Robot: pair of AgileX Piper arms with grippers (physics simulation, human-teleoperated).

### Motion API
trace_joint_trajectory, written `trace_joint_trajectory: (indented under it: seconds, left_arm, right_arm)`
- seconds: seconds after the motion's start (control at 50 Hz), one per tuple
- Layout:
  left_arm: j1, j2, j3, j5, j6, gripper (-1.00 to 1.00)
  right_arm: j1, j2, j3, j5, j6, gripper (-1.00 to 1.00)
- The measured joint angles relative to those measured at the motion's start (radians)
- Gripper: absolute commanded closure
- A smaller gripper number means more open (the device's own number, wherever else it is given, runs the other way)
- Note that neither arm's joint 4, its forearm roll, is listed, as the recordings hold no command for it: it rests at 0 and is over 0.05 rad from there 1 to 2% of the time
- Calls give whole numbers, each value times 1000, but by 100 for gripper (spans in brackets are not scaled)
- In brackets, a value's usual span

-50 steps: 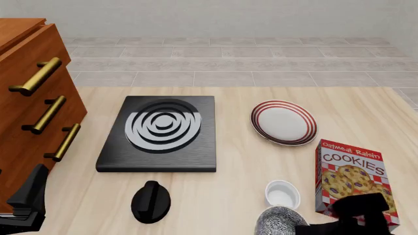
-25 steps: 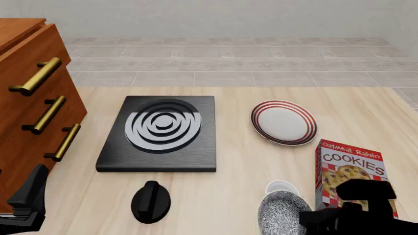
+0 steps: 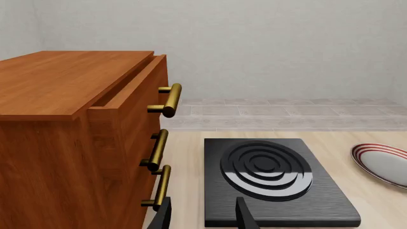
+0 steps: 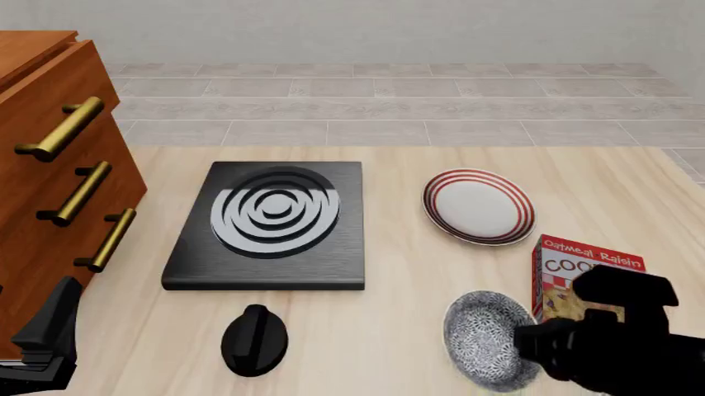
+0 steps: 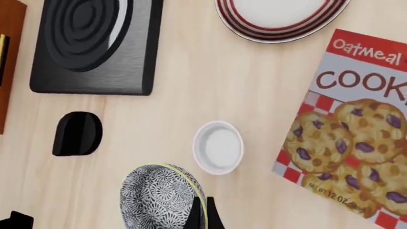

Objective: Pick the akita bowl next to the ramekin and place it on the plate.

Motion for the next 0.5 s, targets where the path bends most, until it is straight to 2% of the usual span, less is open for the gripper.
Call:
trace_joint_trajectory:
  seconds: [0.5]
  left_arm:
    - [0,0,0,0,0,-100]
  right_arm:
    - [-87,75,-77,-1,-8,100]
